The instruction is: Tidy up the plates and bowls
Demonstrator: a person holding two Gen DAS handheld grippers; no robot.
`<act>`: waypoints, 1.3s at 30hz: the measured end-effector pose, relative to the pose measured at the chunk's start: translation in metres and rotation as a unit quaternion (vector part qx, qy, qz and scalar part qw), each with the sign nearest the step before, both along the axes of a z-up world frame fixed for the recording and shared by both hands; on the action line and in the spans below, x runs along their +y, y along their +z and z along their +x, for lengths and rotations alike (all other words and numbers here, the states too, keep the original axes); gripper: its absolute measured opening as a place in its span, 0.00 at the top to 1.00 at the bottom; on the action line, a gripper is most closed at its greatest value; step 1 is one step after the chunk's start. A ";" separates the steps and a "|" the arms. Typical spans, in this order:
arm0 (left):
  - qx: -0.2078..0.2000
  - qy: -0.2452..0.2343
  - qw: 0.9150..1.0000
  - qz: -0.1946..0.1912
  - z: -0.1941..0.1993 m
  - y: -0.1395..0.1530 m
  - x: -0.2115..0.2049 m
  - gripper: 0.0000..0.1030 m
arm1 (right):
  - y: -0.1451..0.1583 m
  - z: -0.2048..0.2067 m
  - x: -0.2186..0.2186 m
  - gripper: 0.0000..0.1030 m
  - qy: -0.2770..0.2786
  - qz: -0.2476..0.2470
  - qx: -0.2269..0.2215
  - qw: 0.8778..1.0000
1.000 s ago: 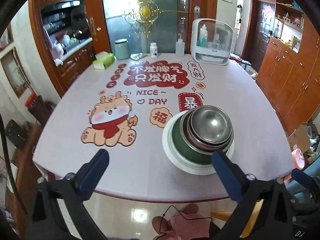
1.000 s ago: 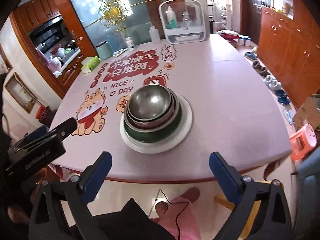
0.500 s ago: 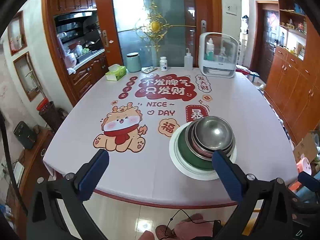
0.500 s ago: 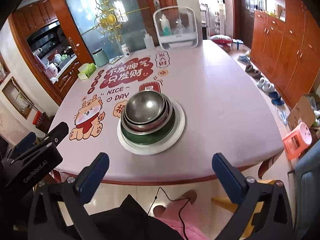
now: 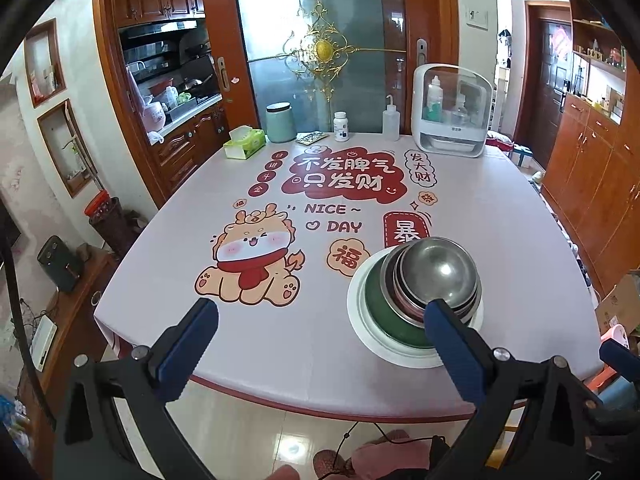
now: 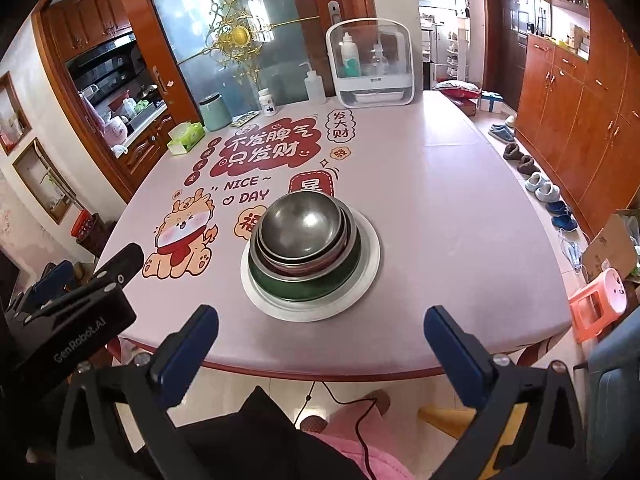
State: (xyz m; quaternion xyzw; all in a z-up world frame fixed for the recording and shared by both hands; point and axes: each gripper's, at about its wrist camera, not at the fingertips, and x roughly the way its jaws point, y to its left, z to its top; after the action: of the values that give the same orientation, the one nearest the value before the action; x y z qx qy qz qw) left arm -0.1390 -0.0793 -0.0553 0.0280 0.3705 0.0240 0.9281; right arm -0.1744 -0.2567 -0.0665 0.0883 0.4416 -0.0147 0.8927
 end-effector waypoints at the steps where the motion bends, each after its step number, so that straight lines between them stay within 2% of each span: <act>1: -0.001 -0.001 1.000 -0.001 0.000 0.000 0.000 0.01 | 0.000 0.001 0.000 0.00 0.000 -0.001 0.000 1.000; 16: -0.002 0.000 1.000 0.000 0.008 -0.001 0.001 0.01 | -0.003 0.013 0.000 0.00 0.009 0.003 0.016 1.000; 39: 0.002 -0.016 1.000 -0.002 0.003 -0.007 0.009 0.01 | -0.011 0.008 0.008 0.00 0.007 0.005 0.023 1.000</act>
State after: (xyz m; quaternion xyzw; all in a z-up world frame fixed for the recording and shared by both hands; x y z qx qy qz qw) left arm -0.1360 -0.0707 -0.0622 0.0322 0.3718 0.0084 0.9277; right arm -0.1664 -0.2486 -0.0772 0.0890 0.4624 -0.0083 0.8821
